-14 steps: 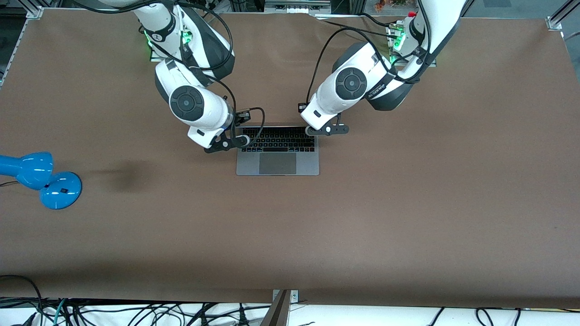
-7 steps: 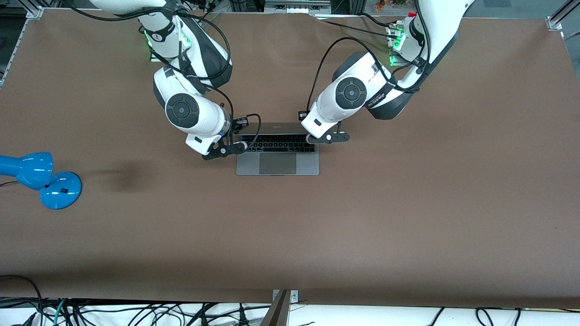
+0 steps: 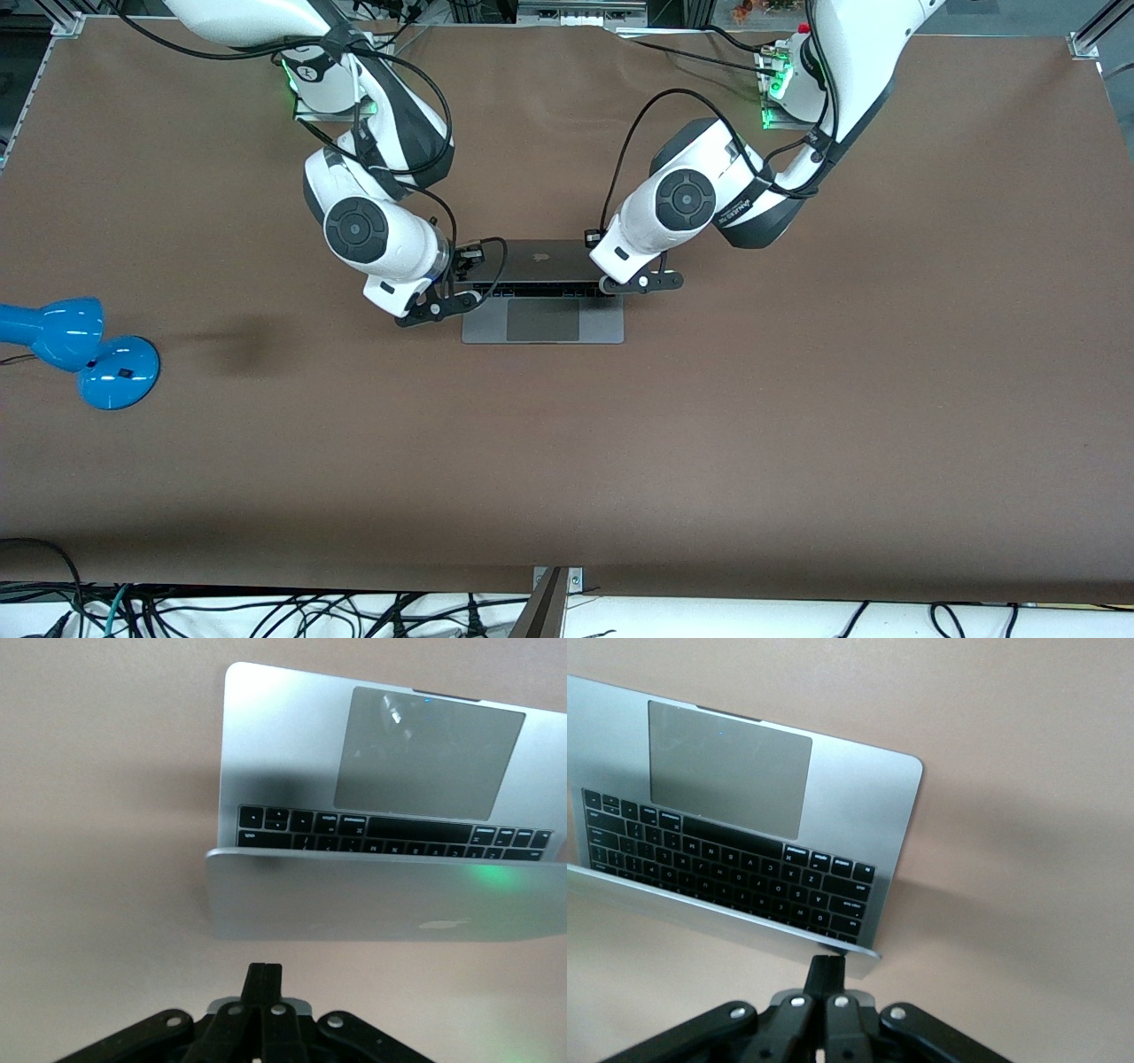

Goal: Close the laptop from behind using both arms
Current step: 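Push the screen forward with both grippers, folding it toward the keyboard, then press the lid down flat with both grippers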

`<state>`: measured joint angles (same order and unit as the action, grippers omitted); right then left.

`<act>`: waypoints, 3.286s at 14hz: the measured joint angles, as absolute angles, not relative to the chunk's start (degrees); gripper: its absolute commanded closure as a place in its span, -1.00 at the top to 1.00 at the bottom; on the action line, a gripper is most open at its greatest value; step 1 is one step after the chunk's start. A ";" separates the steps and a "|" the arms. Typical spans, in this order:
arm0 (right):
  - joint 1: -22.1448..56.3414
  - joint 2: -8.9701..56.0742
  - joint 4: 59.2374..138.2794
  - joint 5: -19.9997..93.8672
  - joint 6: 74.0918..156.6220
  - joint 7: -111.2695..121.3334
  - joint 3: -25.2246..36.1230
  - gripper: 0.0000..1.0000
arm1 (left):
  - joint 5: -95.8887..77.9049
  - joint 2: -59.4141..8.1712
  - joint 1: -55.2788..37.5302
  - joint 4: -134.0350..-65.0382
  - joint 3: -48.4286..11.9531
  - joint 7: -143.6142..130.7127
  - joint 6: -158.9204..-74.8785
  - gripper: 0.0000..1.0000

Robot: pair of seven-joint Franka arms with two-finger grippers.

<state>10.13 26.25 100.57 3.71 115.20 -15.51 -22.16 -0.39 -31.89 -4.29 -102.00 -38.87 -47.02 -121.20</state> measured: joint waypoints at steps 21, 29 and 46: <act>10.11 31.88 100.60 3.59 127.04 -9.92 -19.99 -1.00 | 6.77 -41.12 -9.01 -94.08 -33.21 -50.52 -121.27 -1.00; 10.12 34.30 100.61 2.81 131.28 -7.58 -19.24 -1.00 | 6.77 -44.01 -11.84 -91.30 -29.86 -50.57 -121.42 -1.00; 10.12 39.47 100.62 2.66 138.64 -4.46 -18.45 -1.00 | 6.77 -47.83 -15.47 -88.24 -25.80 -50.60 -123.48 -1.00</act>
<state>10.12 39.47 100.62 2.66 138.64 -4.46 -18.45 6.77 -47.83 -15.47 -88.24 -25.80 -50.60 -123.48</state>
